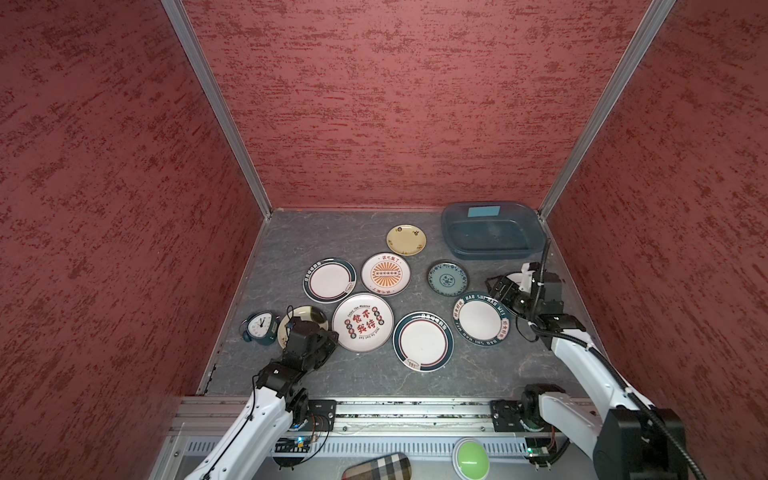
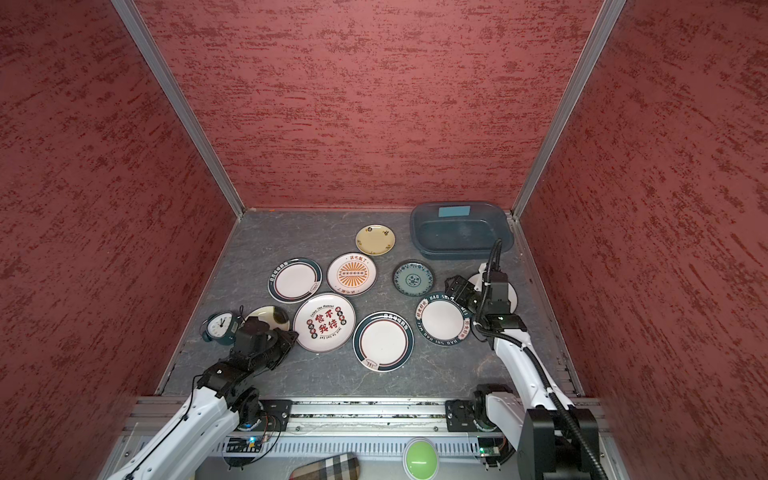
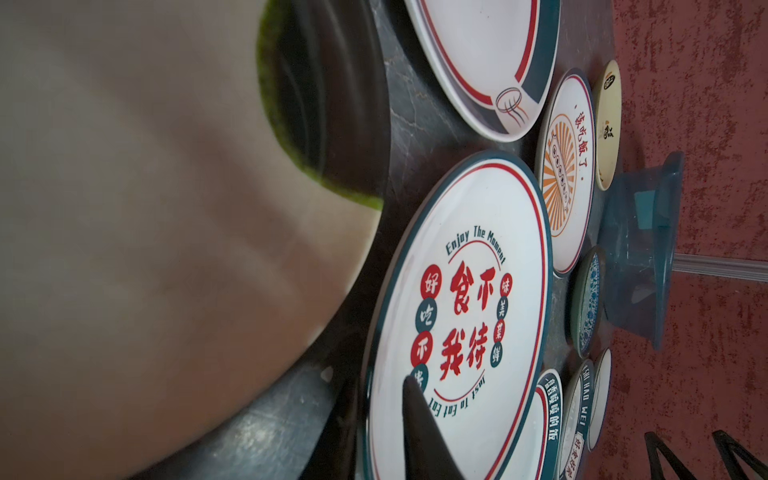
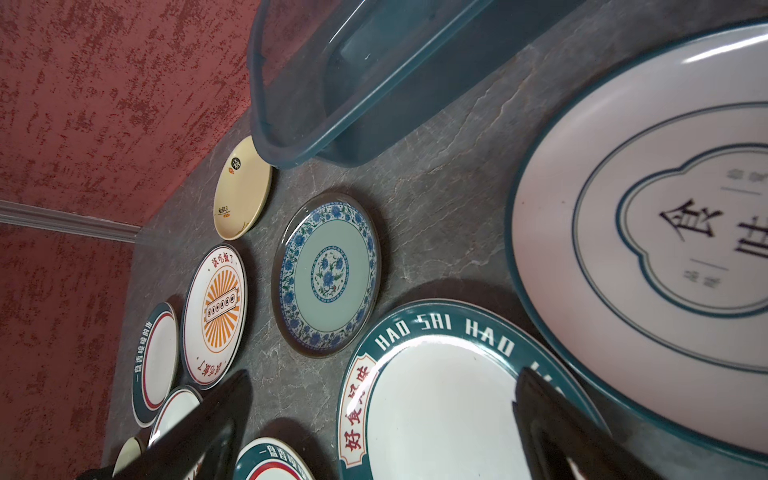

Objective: Place the plates into the plastic bin on the countertop
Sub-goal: 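Grasp the white red-text plate rim with left gripper and tilt it up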

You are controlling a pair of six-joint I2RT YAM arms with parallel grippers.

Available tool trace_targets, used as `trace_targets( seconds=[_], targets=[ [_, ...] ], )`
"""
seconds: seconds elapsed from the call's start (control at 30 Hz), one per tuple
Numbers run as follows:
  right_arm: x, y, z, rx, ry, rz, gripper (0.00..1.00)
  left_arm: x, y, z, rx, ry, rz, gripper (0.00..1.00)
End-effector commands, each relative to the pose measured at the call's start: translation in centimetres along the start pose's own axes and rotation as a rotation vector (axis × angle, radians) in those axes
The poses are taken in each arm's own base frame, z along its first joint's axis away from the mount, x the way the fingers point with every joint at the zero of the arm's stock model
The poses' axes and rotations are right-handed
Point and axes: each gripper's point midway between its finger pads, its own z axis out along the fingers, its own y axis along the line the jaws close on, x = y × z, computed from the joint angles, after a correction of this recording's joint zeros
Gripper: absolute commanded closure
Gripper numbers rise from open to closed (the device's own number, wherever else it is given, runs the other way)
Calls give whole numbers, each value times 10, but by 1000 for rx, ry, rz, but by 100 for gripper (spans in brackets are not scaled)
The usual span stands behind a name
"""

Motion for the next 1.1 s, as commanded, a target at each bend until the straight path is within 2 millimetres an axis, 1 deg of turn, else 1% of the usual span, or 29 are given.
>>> trace_targets(
  seconds=[0.0, 0.17, 0.4, 0.67, 0.77, 0.9, 1.0, 1.07],
  targets=[
    [0, -5, -1, 25, -12, 15, 1, 14, 46, 10, -126, 25, 0, 87],
    [-2, -2, -2, 4, -27, 24, 1, 14, 47, 11, -144, 32, -1, 90],
    [-3, 0, -3, -2, -30, 27, 1, 14, 45, 9, -158, 43, 3, 100],
    [-4, 5, -3, -23, -31, 27, 1, 13, 35, 5, -142, 48, 17, 100],
    [-4, 7, -3, -33, -27, 26, 1, 13, 27, 4, -111, 56, 27, 100],
    [-4, 12, -4, -51, -9, 23, 1, 8, 11, 0, -71, 51, 46, 100],
    [-3, 24, -3, -94, 33, 24, 1, 2, -3, -7, -44, 38, 71, 100],
    [-3, 35, -4, -140, 60, 24, 1, -1, -13, -11, -18, 29, 78, 100]
  ],
)
